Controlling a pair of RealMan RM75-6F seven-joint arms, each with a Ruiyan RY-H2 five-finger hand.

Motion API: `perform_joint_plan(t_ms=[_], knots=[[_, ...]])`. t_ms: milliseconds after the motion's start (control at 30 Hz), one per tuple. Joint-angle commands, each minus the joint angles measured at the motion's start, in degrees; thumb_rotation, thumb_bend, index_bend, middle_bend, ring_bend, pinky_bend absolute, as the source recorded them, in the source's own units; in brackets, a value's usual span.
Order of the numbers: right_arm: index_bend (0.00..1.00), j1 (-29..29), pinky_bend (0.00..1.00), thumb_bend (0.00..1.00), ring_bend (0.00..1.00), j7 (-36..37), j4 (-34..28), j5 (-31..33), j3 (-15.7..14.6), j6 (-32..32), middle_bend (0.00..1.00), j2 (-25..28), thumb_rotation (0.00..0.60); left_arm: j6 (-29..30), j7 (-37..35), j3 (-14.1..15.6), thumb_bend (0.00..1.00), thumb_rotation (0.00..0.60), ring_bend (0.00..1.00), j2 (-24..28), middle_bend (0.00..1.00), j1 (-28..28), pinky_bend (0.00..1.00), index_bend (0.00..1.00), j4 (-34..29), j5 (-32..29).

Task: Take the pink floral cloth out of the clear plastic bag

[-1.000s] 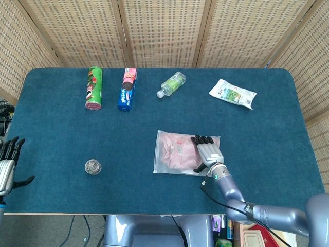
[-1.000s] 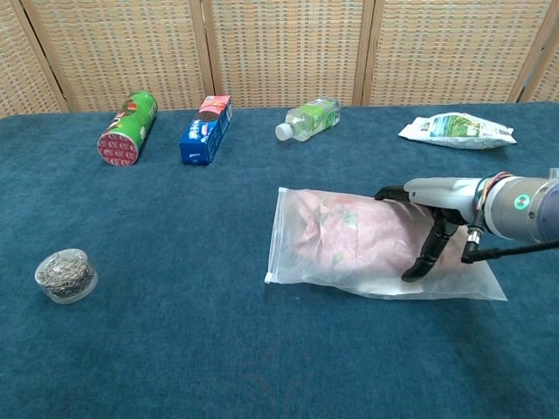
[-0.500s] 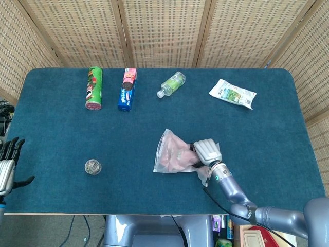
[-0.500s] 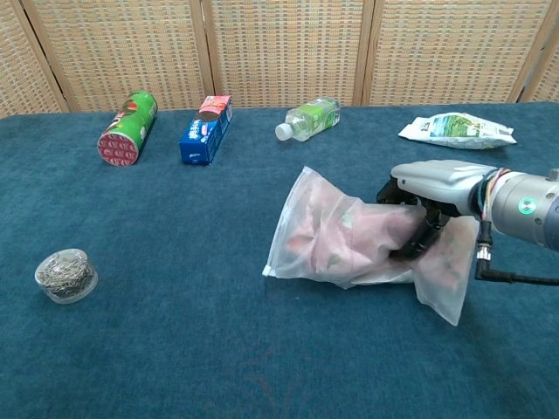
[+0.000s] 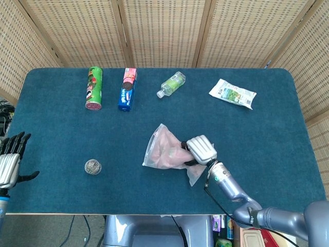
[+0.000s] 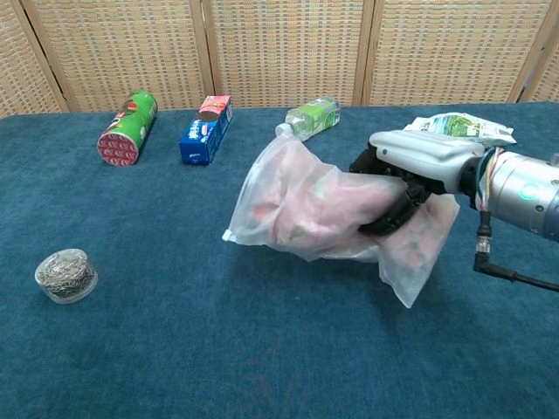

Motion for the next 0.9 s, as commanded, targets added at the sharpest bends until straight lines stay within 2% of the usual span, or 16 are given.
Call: perform_joint_plan(t_ms=[33,167,233,333,533,633,900], knots=[[0.61,2.8,0.56,0.7,0.62,2.4,2.5,-3.5,2.3,-0.2,0.67,-1.7,0.6,-5.2,-4.9,-2.7,0.1,0.6,0.0,2.1,0.0,-5.3,0.0,0.0,-0.9,2.5],[0.62,5.4,0.56,0.7,0.62,2.3,5.3,-5.1,3.8,-0.9,0.68,-4.3,0.6,-10.5,-8.7,-5.7,0.1,0.6,0.0,3.3,0.0,-10.8,0.0,0.02,0.0,3.1],[0.62,6.1,0.56,0.7,0.62,2.2,6.1,-5.6,4.3,-0.6,0.68,-5.3,0.6,-11.8,-9.8,-6.5,0.1,0.6,0.0,3.1,0.0,-12.4,0.0,0.08,0.3,3.3],[0.62,7.1,0.56,0.7,0.62,1.8,6.9,-6.0,5.0,-0.5,0.69,-6.5,0.6,-14.4,-11.8,-7.1,0.1,0.6,0.0,2.8,0.0,-14.7,0.0,0.18,0.5,3.0],[0.62,8.7,0.56,0.7,0.62,0.3,8.1,-4.7,6.7,-1.2,0.69,-8.8,0.6,-21.7,-13.1,-8.0,0.1,0.6,0.0,1.1,0.0,-19.8,0.0,0.28,0.4,0.2],[0.62,9.1,0.56,0.7,0.62,-0.1,8.5,-3.7,7.4,-1.4,0.69,-10.0,0.6,-24.5,-12.3,-8.5,0.1,0.6,0.0,-0.3,0.0,-22.5,0.0,0.29,0.4,-1.4],[0.62,9.4,0.56,0.7,0.62,-0.1,8.0,-1.8,8.1,-2.0,0.69,-10.8,0.6,-26.1,-10.3,-9.7,0.1,0.6,0.0,-5.7,0.0,-27.1,0.0,0.3,1.1,-5.5]])
